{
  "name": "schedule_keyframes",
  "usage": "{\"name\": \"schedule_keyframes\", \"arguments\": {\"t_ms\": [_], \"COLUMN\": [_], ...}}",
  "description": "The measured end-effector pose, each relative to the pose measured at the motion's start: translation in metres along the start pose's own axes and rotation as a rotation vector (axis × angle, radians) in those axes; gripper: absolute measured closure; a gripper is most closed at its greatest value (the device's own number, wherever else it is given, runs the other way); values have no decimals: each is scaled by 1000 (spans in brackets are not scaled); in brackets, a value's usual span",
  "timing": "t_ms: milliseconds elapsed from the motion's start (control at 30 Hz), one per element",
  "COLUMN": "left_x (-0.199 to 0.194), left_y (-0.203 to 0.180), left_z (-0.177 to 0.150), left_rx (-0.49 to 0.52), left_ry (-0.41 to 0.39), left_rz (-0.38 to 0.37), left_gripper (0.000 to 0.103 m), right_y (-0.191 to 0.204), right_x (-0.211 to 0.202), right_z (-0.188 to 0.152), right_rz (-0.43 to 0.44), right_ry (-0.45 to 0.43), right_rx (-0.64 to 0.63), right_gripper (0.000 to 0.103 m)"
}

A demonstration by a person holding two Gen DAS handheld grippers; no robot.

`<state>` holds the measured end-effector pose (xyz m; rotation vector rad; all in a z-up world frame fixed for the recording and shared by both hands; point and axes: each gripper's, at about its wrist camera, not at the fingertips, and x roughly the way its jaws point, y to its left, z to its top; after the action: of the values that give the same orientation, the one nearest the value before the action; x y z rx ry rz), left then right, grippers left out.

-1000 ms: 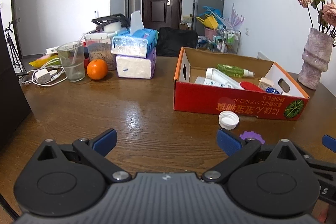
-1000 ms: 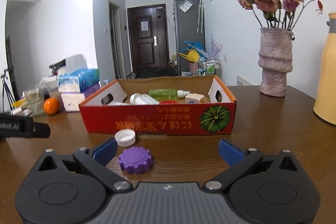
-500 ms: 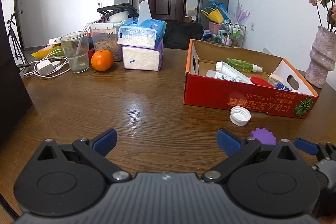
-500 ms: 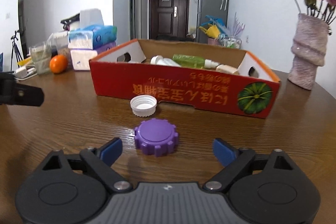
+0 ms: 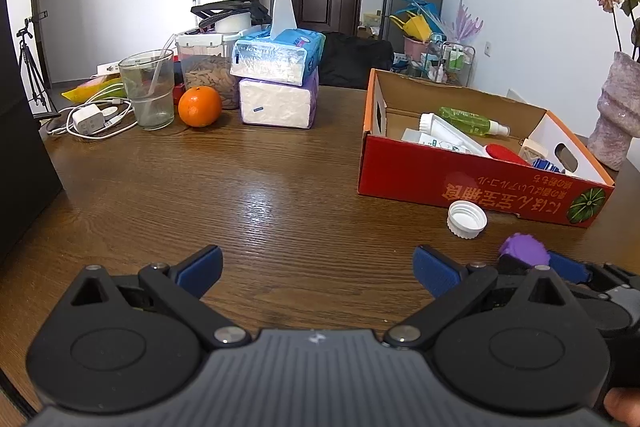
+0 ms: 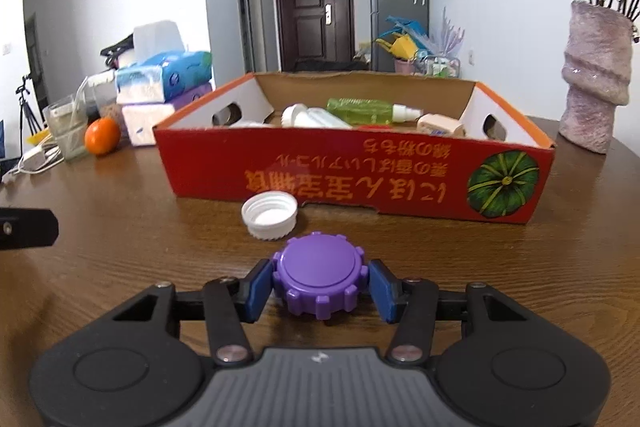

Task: Organize rigid objects
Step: 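Grasp the purple cap with the right tool while the left tool grasps the white cap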

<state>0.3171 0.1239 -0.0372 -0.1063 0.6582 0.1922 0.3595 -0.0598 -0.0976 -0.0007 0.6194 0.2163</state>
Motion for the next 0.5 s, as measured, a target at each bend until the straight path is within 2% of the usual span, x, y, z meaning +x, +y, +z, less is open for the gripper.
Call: {"name": "schedule_keyframes", "arguments": {"t_ms": [267, 500], "left_x": [5, 12], "left_y": [-12, -39], "left_z": [0, -1], "left_rx": [11, 25], "left_ry": [1, 4], "left_rz": [-9, -19], "left_gripper": [0, 0], "right_y": [-15, -42], "right_x": [-15, -21], "right_z": [2, 5], "right_rz": [-13, -12], "right_ry": [-75, -101], "right_rx": [10, 52], "right_gripper": [52, 52]}}
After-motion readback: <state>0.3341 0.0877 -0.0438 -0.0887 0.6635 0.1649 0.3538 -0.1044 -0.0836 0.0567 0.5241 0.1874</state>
